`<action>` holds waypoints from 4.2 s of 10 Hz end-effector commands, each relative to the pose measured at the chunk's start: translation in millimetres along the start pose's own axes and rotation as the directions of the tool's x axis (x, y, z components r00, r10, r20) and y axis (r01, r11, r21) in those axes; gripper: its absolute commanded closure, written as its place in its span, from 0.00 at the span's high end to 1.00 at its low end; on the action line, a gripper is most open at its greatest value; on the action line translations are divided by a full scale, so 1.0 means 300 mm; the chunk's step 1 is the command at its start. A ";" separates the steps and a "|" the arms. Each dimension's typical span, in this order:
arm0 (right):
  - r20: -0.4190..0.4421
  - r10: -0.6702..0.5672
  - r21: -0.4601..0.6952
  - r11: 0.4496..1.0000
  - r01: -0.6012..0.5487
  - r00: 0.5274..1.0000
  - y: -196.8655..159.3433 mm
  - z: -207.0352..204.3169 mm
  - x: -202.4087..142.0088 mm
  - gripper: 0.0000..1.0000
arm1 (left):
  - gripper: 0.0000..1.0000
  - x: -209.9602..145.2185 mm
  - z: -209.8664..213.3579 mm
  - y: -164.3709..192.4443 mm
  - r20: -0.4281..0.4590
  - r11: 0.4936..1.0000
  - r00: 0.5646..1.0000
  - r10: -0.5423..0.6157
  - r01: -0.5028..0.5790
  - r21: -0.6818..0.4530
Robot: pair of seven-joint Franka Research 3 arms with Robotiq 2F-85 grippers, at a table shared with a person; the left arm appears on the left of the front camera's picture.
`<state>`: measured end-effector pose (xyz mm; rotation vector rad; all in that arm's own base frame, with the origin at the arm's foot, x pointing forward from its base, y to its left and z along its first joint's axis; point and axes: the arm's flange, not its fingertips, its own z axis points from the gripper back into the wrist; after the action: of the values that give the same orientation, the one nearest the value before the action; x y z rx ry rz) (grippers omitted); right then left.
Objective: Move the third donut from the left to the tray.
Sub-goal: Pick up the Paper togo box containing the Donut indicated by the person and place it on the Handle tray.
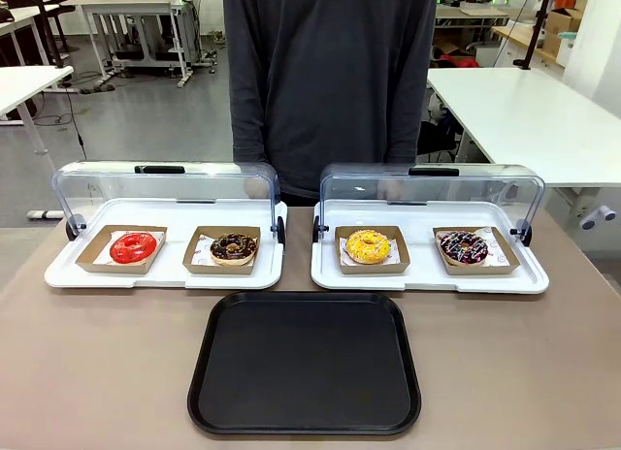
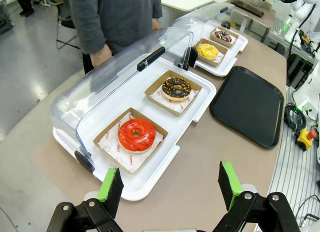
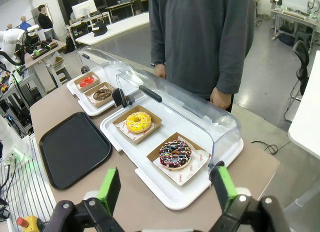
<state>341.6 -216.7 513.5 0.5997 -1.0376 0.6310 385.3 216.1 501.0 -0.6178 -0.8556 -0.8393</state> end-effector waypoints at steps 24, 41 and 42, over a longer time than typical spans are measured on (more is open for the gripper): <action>0.009 0.010 -0.001 1.000 -0.010 1.000 -0.002 -0.002 0.006 1.00 | 1.00 0.003 0.002 -0.003 0.000 1.000 1.000 0.001 -0.001 0.001; 0.009 0.010 -0.001 1.000 -0.010 1.000 -0.002 -0.002 0.006 1.00 | 1.00 0.003 0.002 -0.003 0.000 1.000 1.000 0.001 -0.001 0.001; 0.009 0.010 -0.001 1.000 -0.010 1.000 -0.002 -0.002 0.006 1.00 | 1.00 0.003 0.002 -0.003 0.000 1.000 1.000 0.001 -0.001 0.001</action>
<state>341.6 -216.6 513.4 0.5998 -1.0374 0.6309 385.3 216.1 501.0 -0.6178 -0.8556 -0.8393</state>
